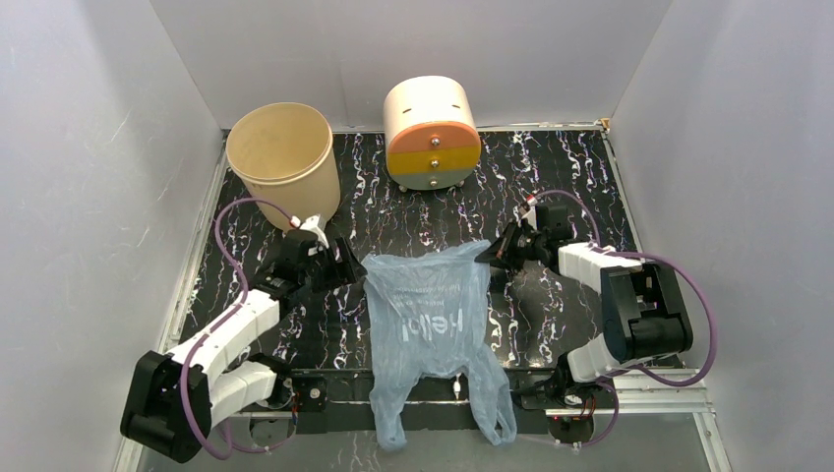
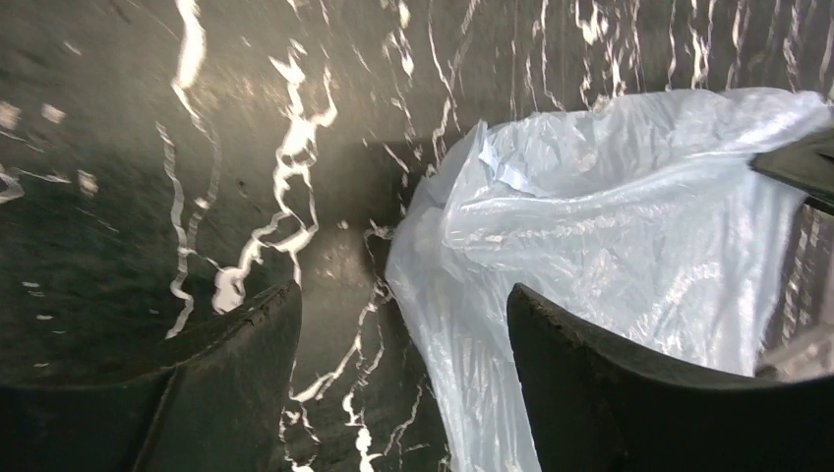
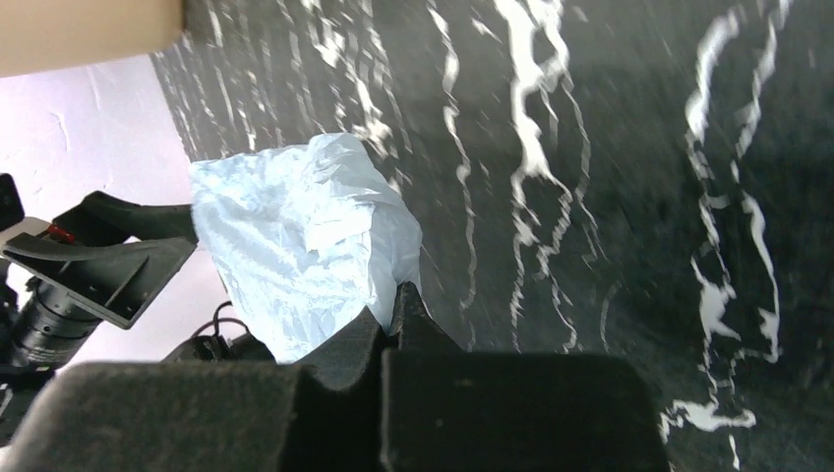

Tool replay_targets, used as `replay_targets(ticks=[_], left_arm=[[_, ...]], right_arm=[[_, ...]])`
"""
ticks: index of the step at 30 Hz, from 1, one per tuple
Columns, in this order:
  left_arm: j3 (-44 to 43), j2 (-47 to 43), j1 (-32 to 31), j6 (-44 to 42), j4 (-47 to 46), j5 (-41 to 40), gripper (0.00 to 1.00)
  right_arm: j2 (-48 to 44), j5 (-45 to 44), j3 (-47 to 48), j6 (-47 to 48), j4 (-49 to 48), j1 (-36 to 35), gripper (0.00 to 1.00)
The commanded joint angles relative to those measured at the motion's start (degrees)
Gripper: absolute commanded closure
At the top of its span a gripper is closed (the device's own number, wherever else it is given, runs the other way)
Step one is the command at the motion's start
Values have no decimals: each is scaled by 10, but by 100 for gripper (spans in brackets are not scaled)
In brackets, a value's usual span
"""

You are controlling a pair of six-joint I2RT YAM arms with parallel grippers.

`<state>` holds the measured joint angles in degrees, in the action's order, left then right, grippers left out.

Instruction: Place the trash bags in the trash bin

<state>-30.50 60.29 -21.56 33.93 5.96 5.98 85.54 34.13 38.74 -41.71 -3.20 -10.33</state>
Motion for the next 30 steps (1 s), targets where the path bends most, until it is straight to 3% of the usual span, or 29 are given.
replay_targets(ticks=[1, 4, 15, 21, 25, 28, 29, 30], left_arm=[[71, -4, 0, 56, -122, 144, 26], [106, 1, 0, 78, -171, 187, 29], [121, -15, -20, 80, -136, 270, 29], [145, 3, -104, 107, -148, 180, 36], [146, 25, -112, 105, -146, 134, 70], [120, 7, -112, 87, -94, 75, 94], [103, -2, -112, 75, -55, 43, 100], [81, -12, -112, 63, -16, 13, 100]], right_arm=[[2, 27, -26, -31, -31, 0, 99], [-3, 23, -34, -35, -36, 0, 98], [-63, -35, -66, -50, -13, 1, 97], [-107, -52, -96, -80, -23, 1, 96], [-129, -49, -98, -82, -13, 1, 96], [-146, -75, -79, -60, 21, 2, 96], [-151, -88, -66, -46, 38, 2, 96], [-155, -106, -51, -29, 63, 4, 96]])
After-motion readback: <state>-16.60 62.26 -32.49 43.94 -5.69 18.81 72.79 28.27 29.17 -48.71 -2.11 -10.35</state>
